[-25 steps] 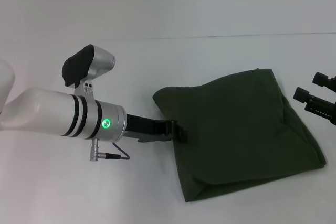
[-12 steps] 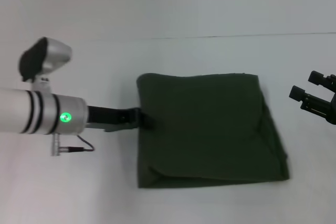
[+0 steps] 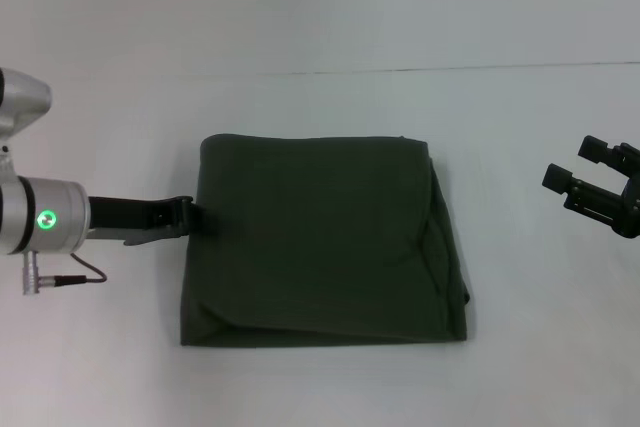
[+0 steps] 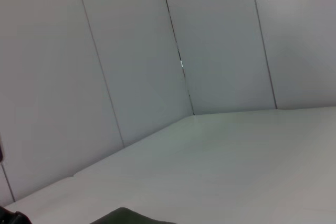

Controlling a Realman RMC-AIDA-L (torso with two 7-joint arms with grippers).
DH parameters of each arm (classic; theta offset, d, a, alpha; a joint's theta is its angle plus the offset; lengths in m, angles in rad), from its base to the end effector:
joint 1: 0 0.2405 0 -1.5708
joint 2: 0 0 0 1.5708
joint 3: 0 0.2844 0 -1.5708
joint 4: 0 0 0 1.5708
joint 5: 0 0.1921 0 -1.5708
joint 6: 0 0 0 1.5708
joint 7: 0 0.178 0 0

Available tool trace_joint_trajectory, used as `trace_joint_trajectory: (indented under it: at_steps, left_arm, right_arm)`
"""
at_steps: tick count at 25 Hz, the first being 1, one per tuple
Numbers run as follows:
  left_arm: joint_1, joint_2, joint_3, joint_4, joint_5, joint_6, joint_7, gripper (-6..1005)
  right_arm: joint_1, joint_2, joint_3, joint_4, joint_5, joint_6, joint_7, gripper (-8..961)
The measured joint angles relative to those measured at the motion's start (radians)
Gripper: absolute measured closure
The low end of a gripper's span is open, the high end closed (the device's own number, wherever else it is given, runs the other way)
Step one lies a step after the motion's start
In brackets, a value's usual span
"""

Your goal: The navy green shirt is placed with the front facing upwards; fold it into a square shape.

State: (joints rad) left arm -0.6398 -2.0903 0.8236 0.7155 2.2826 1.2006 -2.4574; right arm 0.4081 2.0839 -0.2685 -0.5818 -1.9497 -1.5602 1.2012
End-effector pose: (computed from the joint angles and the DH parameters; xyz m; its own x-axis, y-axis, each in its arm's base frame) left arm -0.2802 0.3940 -0.0611 0.2254 0.8922 0.3913 0.9742 -0.2011 -0.1026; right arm 0.3199 0.3269 0.0087 0.6239 -0.2478 -0.7412 -0.6733 -0.6519 -0.3489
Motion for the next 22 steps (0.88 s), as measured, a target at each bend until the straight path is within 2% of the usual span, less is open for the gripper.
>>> trace_joint_trajectory:
  at_steps: [13, 18, 22]
  left_arm:
    - [0.034, -0.007, -0.065, 0.011, -0.004, -0.02, 0.061, 795]
    - [0.052, -0.005, -0.117, 0.047, -0.018, 0.001, 0.085, 585]
    - [0.087, -0.021, -0.152, 0.111, -0.136, 0.052, 0.269, 399]
  right_arm:
    - [0.019, 0.001, -0.003, 0.005, -0.006, 0.003, -0.001, 95]
    - [0.033, 0.001, -0.043, 0.007, -0.008, 0.031, -0.006, 96]
    - [0.053, 0.002, -0.086, 0.008, -0.008, 0.046, -0.009, 94]
